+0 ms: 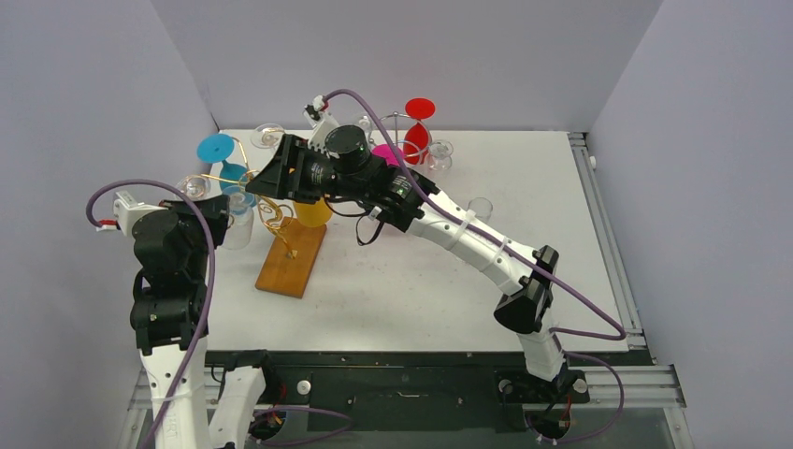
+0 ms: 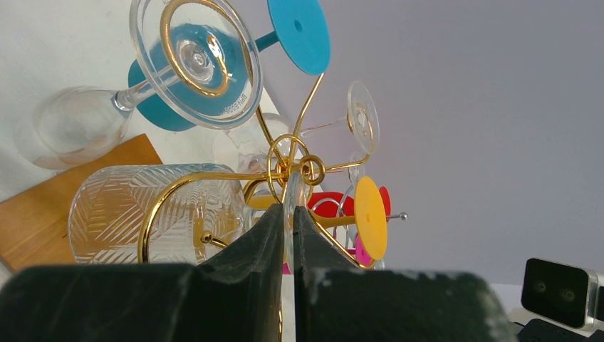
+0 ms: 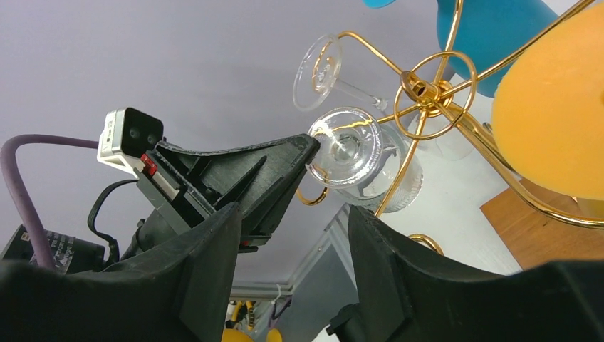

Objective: Take the wine glass off the wine glass rack
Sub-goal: Pick up the wine glass from the wine rack.

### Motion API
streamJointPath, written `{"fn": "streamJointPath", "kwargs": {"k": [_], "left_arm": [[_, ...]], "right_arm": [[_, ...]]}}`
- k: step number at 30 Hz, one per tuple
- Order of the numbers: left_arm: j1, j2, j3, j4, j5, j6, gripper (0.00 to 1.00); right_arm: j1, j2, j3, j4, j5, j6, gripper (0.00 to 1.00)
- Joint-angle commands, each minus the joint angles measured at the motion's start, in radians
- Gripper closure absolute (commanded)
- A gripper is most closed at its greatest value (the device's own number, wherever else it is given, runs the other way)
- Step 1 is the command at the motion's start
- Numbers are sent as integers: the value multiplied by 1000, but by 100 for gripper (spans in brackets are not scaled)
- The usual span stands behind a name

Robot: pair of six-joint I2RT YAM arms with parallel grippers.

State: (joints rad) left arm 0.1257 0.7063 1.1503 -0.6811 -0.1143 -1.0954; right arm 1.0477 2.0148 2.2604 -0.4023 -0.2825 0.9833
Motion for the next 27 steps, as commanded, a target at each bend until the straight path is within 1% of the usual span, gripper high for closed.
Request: {"fn": "streamJointPath", "kwargs": {"k": [1,20,24,27], "left_arm": [[2,-12,17,143,31,-6,100],[3,-11,15,178,108,-35,100],[2,-13,18,180,114,-39,100],[2,-15,20,179,114,-41,100]], "right_arm": [[-10,-13,15,57,-42,-26,48],[-41,-39,7,2,-110,-90,48],[-46,-42,4,0,-125,-98,51],[-47,-46,0,-5,-135,-105,52]]}}
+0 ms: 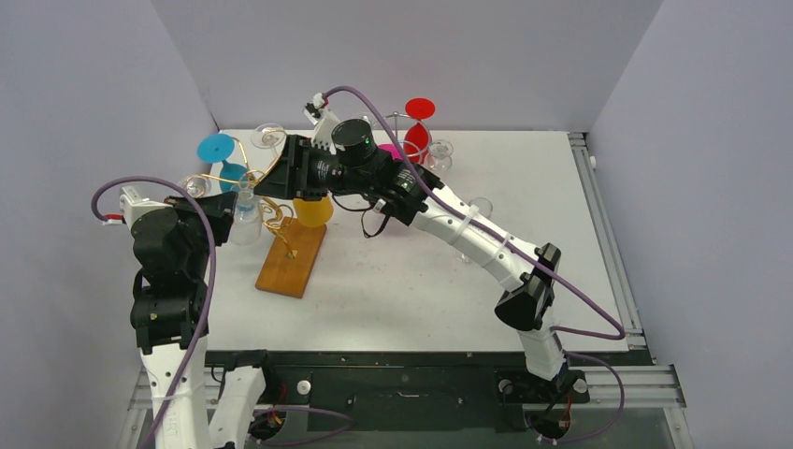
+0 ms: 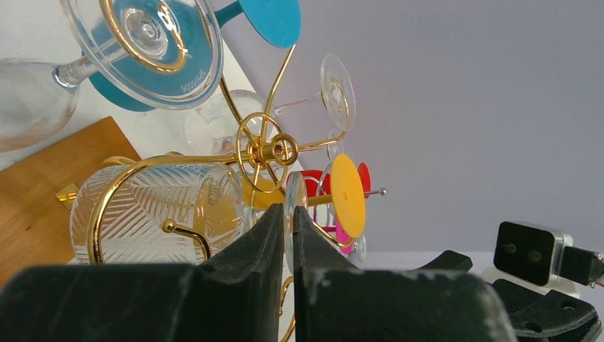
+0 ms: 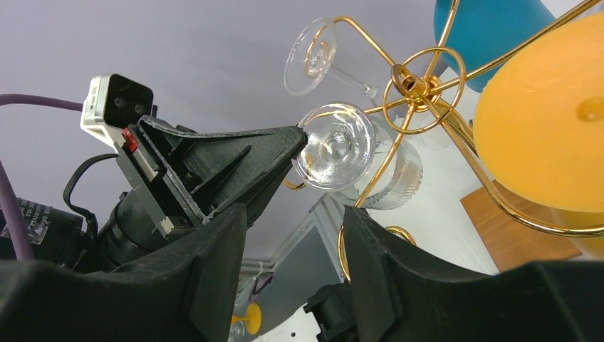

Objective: Take the wine glass off the wine glass rack
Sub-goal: Pick up the wine glass from the wine rack.

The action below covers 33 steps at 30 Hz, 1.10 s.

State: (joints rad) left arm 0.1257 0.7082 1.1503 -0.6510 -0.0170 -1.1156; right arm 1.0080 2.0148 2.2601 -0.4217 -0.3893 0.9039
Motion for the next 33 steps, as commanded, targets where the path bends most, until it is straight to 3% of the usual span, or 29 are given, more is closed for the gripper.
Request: {"fn": "streamJointPath", "kwargs": {"k": [1,33], "left_arm": [[2,-17,21,149,17,-20,100],[2,-48,28,73,80,-5,100]], "right_arm": [[-8,-48,-2,14,-34,-26,52],[-46,7,-8,37,-82,-31,53]]}}
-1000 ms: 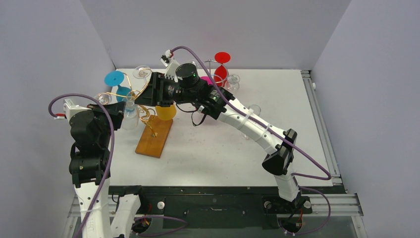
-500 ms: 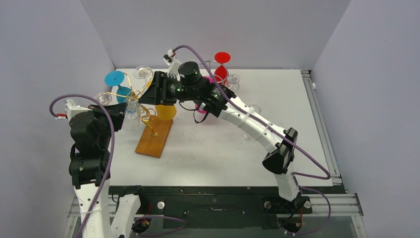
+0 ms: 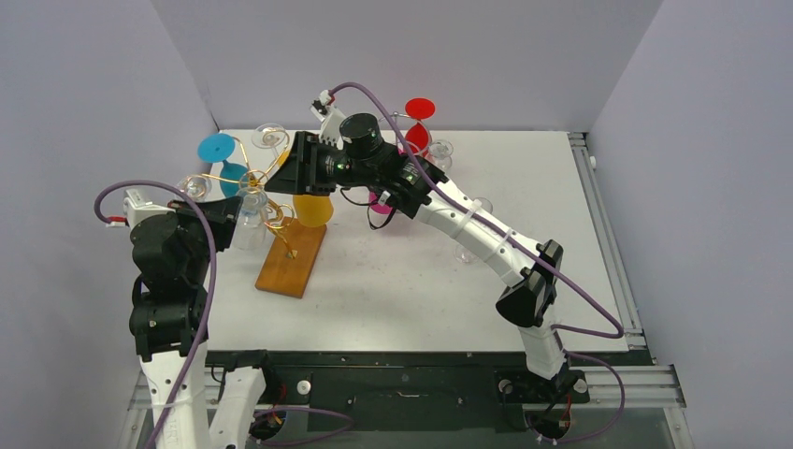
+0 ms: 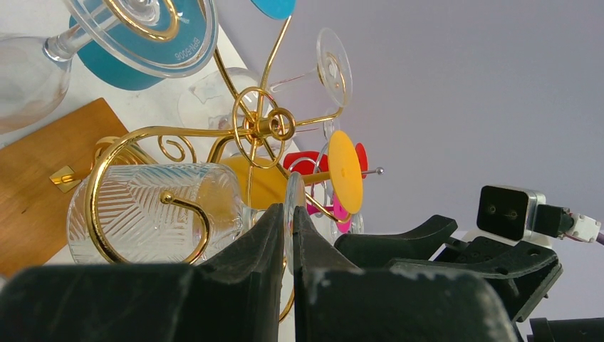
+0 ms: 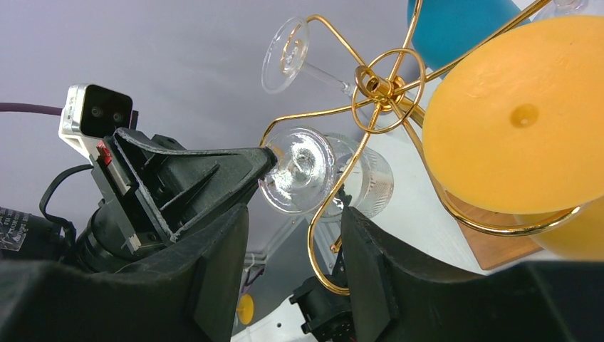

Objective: Take the wine glass off the wine glass rack
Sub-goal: Pick up the wine glass from the wine rack.

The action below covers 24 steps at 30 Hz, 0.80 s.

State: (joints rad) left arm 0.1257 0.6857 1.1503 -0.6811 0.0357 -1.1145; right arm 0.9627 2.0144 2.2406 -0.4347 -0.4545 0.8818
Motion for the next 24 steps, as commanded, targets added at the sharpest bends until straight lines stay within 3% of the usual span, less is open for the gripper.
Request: {"fn": "streamJointPath", "kwargs": {"k": [1,24], "left_arm": [[3,-27,25,103,27,-8,100],[2,-79,-3,72,44,-30,100]], "right_arm": [[0,8,10,50,-19,-9,53],[26,-3,-26,36,-43,-27,54]]}}
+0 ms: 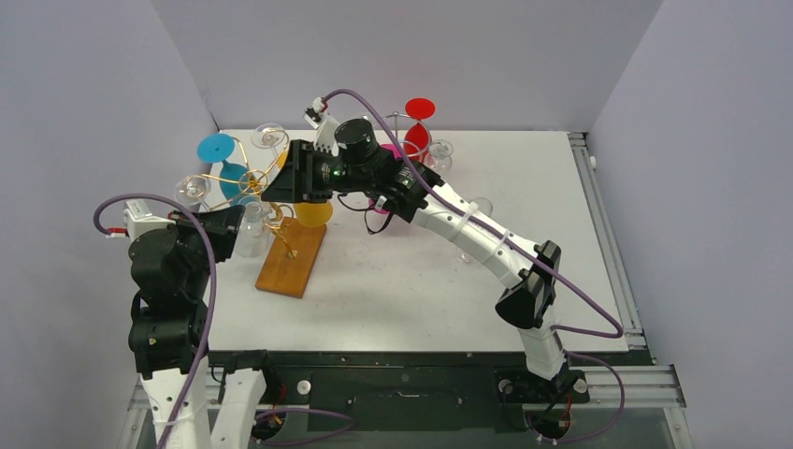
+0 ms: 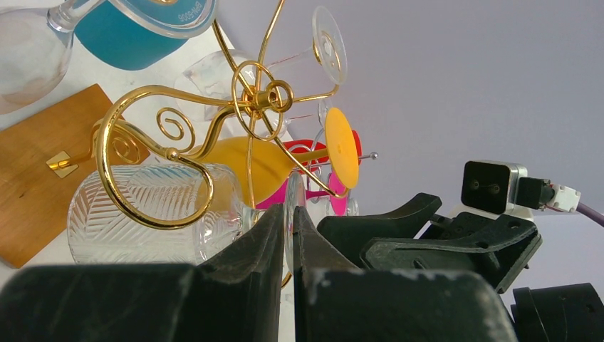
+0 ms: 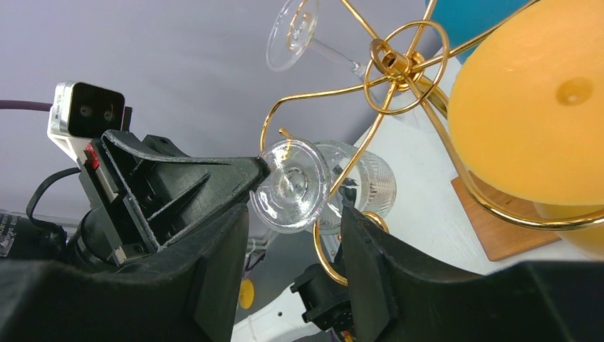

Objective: Take the wine glass off the wine glass rack
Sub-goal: Pick up the wine glass from the wine rack, then place the wine glass at the center of the board.

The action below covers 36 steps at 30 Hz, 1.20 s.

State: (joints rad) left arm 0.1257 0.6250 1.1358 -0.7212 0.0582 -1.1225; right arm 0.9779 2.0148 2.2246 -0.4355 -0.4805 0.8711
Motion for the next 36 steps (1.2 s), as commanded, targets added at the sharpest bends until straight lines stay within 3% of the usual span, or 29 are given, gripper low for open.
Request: {"fn": "streamJointPath", "kwargs": {"k": [1,10,36], "left_arm": [[2,-21,10,112,23,-23,100],[2,-40,-6,111,34,-34,100],[1,-71,-26,104,70,-54,100]], "right_arm": [[13,-5,-13,37,-18,-17,54],[19,-12,-42,46,-29,-16,55],[21,-3,-93,159,-122,66,73]]}}
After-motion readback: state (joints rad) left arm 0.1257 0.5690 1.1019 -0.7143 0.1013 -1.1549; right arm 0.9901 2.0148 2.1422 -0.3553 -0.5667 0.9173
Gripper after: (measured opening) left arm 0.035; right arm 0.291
